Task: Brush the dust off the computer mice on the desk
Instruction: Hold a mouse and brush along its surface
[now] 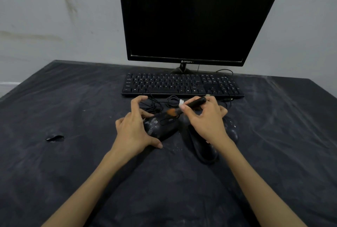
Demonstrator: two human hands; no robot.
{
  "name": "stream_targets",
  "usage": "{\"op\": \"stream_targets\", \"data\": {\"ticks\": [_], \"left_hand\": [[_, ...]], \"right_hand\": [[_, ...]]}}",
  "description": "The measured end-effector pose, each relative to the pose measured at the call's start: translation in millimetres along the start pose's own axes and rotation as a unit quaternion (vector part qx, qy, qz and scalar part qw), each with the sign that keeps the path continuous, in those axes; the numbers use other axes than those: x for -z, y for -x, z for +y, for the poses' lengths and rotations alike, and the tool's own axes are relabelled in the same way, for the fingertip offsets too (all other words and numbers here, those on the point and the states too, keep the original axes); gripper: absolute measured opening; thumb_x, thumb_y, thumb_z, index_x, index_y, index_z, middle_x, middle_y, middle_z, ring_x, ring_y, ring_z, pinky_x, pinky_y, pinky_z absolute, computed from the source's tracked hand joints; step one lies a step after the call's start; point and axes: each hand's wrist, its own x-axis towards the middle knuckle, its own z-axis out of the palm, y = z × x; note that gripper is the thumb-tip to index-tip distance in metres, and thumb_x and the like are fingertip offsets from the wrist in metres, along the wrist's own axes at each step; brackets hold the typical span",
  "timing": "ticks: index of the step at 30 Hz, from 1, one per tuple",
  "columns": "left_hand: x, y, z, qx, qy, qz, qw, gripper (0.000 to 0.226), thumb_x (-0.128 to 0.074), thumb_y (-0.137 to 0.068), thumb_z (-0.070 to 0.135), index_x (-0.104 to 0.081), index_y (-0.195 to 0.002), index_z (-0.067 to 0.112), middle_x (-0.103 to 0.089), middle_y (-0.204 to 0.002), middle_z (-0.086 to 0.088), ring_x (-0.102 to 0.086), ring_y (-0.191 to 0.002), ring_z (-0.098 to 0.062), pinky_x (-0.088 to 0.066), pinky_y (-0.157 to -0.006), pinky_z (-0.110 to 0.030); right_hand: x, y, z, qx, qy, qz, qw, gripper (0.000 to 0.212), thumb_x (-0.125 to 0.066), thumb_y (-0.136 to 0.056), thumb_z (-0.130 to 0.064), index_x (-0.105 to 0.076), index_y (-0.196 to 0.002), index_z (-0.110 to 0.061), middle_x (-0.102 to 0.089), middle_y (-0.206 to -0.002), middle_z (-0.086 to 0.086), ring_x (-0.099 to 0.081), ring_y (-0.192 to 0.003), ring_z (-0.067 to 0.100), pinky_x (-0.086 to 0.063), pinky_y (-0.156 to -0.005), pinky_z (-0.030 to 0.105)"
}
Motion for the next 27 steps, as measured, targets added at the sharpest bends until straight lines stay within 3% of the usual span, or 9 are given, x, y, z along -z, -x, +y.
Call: {"op": "stream_targets", "data": {"ticks": [2, 5, 9, 12, 15, 18, 21, 24, 27], "left_hand": [[0, 0, 0, -0.004, -0.004, 0.004, 1.0, 0.13, -0.094, -0.03, 0.029, -0.016, -0.133, 0.035, -0.057, -0.098, 0.021, -0.054, -0.109, -0.01, -0.023, -0.087, -0.031], [-1, 0, 2, -0.004, -0.004, 0.004, 1.0, 0.129, -0.094, -0.031, 0.028, -0.016, -0.134, 0.034, -0.057, -0.098, 0.021, -0.052, -0.109, -0.009, -0.021, -0.086, -0.03], [-1, 0, 1, -0.003, 0.006, 0.002, 1.0, 0.13, -0.094, -0.029, 0.028, -0.015, -0.132, 0.036, -0.062, -0.103, 0.018, -0.053, -0.108, -0.008, -0.021, -0.087, -0.03], [-1, 0, 1, -0.007, -0.001, 0.004, 1.0, 0.13, -0.094, -0.029, 0.028, -0.015, -0.132, 0.036, -0.06, -0.102, 0.019, -0.053, -0.109, -0.008, -0.021, -0.088, -0.03], [-1, 1, 1, -0.011, -0.009, 0.007, 1.0, 0.129, -0.094, -0.031, 0.027, -0.015, -0.132, 0.035, -0.057, -0.1, 0.02, -0.051, -0.11, -0.008, -0.021, -0.087, -0.03], [-1, 0, 2, -0.007, -0.001, 0.002, 1.0, 0.128, -0.094, -0.03, 0.027, -0.016, -0.131, 0.035, -0.059, -0.101, 0.019, -0.053, -0.11, -0.008, -0.021, -0.087, -0.03], [0, 0, 2, -0.005, 0.002, 0.0, 1.0, 0.128, -0.094, -0.029, 0.026, -0.017, -0.13, 0.035, -0.06, -0.101, 0.019, -0.053, -0.108, -0.008, -0.022, -0.087, -0.03], [-1, 1, 3, -0.013, -0.007, 0.006, 1.0, 0.128, -0.095, -0.029, 0.025, -0.018, -0.131, 0.034, -0.058, -0.097, 0.022, -0.052, -0.107, -0.006, -0.022, -0.087, -0.03], [-2, 1, 3, -0.016, -0.007, 0.006, 1.0, 0.127, -0.094, -0.028, 0.024, -0.018, -0.13, 0.035, -0.06, -0.1, 0.021, -0.052, -0.108, -0.006, -0.021, -0.087, -0.03]], "right_hand": [[-3, 2, -4, -0.001, -0.056, -0.017, 0.998, 0.007, -0.065, -0.081, -0.05, -0.067, -0.079, -0.044, -0.05, -0.094, -0.029, -0.025, -0.108, -0.027, -0.02, -0.109, 0.032], [-5, 0, -7, -0.009, -0.077, -0.019, 0.997, 0.007, -0.063, -0.077, -0.055, -0.066, -0.076, -0.049, -0.066, -0.095, -0.018, -0.045, -0.12, 0.003, -0.024, -0.111, 0.043], [3, -1, -1, 0.029, 0.076, 0.004, 0.997, 0.013, -0.063, -0.087, -0.04, -0.07, -0.092, -0.031, -0.043, -0.083, -0.03, -0.027, -0.111, -0.006, -0.013, -0.094, 0.03], [2, 2, -6, 0.021, -0.008, 0.0, 1.0, 0.006, -0.066, -0.083, -0.042, -0.067, -0.079, -0.038, -0.049, -0.087, -0.028, -0.022, -0.104, -0.026, -0.015, -0.095, 0.026], [-1, 4, -11, -0.01, -0.095, -0.033, 0.995, 0.01, -0.062, -0.072, -0.06, -0.065, -0.074, -0.051, -0.065, -0.097, -0.013, -0.042, -0.124, 0.003, -0.02, -0.104, 0.026], [5, 1, -11, -0.006, -0.035, -0.023, 0.999, 0.01, -0.065, -0.083, -0.046, -0.065, -0.073, -0.046, -0.053, -0.088, -0.026, -0.033, -0.111, -0.005, -0.019, -0.109, 0.038], [8, 4, -9, -0.006, -0.01, -0.013, 1.0, 0.005, -0.065, -0.086, -0.04, -0.067, -0.083, -0.037, -0.043, -0.087, -0.03, -0.027, -0.098, -0.012, -0.015, -0.101, 0.03], [3, 10, -16, -0.013, -0.064, -0.021, 0.998, 0.013, -0.066, -0.082, -0.045, -0.062, -0.07, -0.045, -0.058, -0.1, -0.021, -0.032, -0.115, -0.006, -0.007, -0.094, 0.009], [4, 4, -9, -0.014, 0.0, -0.012, 1.0, 0.009, -0.063, -0.085, -0.045, -0.066, -0.079, -0.039, -0.055, -0.09, -0.026, -0.034, -0.111, -0.002, -0.013, -0.097, 0.025]]}}
